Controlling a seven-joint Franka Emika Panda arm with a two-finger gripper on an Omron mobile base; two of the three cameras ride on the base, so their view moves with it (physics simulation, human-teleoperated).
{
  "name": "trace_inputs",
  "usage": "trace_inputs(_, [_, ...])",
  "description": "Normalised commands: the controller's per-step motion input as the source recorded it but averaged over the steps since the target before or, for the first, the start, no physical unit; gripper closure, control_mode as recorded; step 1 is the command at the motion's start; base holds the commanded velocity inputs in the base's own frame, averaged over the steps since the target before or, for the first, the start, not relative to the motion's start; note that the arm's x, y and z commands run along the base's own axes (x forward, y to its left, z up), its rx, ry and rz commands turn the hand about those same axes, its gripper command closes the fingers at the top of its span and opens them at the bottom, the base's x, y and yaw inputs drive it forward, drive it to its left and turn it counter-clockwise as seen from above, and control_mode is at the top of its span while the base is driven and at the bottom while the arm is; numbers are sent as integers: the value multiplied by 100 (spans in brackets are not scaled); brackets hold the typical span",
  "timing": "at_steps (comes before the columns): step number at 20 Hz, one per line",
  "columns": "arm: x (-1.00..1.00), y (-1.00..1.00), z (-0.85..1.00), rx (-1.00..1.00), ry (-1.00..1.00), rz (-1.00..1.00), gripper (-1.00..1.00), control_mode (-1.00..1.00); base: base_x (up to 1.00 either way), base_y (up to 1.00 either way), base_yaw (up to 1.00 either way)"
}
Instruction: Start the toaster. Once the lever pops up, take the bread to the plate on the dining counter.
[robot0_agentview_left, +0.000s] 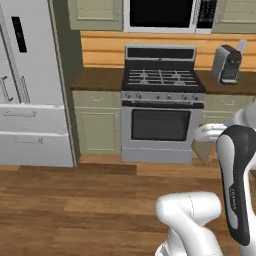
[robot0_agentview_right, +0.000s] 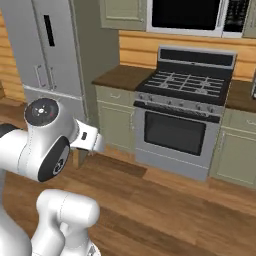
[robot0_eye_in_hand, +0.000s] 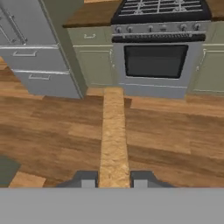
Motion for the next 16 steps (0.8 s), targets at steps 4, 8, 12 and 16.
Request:
trace_inputs(4, [0, 0, 0, 0, 0, 0, 100, 100, 87, 15, 71])
trace_inputs(8, [0, 0, 0, 0, 0, 0, 100, 100, 94, 3, 70])
trace_inputs(12, [0, 0, 0, 0, 0, 0, 100, 100, 91, 0, 68])
trace_inputs(16, [0, 0, 0, 0, 0, 0, 100, 100, 83, -10, 67])
